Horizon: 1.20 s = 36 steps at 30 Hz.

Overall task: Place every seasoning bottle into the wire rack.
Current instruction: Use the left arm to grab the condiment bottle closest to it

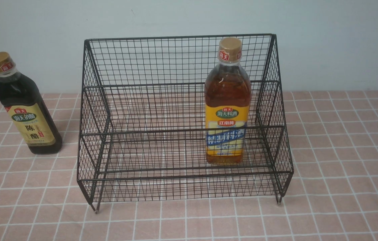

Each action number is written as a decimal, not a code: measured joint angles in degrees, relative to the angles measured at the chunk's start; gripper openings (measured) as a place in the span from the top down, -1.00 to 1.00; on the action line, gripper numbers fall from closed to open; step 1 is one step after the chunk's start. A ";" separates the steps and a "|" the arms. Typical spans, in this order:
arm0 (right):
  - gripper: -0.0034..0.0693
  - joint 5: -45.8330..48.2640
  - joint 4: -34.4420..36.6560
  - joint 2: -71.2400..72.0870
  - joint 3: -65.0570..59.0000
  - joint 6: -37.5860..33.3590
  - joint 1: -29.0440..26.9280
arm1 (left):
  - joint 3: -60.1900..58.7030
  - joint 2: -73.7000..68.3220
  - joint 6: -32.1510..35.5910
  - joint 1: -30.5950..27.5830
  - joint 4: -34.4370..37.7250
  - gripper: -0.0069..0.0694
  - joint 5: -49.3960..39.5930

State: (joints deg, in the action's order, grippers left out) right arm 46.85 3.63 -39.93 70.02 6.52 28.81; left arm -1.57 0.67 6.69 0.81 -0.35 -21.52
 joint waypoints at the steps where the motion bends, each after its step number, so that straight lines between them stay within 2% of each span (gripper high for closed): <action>1: 0.94 0.00 -0.49 0.00 0.00 -0.05 0.00 | 0.00 0.00 0.00 0.00 0.00 0.84 0.00; 6: 0.94 -0.67 -2.35 0.00 -0.38 -0.11 -0.26 | 0.00 0.00 0.00 0.00 0.00 0.84 0.00; 11: 0.94 -9.12 -3.63 2.68 -7.85 -0.86 -6.95 | 0.00 0.00 0.00 0.00 0.00 0.84 -0.05; 12: 0.94 -12.51 -3.63 4.29 -12.04 -1.37 -10.87 | 0.00 0.00 0.00 0.00 0.00 0.84 -0.05; 16: 0.94 -21.03 -4.97 10.69 -26.56 -2.27 -19.94 | 0.00 0.00 0.00 0.00 0.00 0.84 -0.05; 20: 0.94 -26.85 -6.01 17.42 -41.92 -2.52 -26.19 | 0.00 0.00 0.00 0.00 0.00 0.84 -0.05; 25: 0.94 -27.89 -8.79 29.91 -62.29 -2.71 -32.32 | 0.00 0.00 0.00 0.00 0.00 0.84 -0.05; 29: 0.94 -26.97 -8.78 38.16 -70.71 -2.24 -32.59 | 0.00 0.00 0.00 0.00 0.00 0.84 -0.05; 36: 0.94 -25.81 -8.09 40.55 -71.28 -0.21 -30.56 | 0.00 0.00 0.00 0.00 0.00 0.84 -0.05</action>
State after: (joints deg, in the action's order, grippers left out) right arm 21.03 -4.46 0.62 -1.26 6.31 -1.75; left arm -1.57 0.67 6.69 0.81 -0.35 -21.57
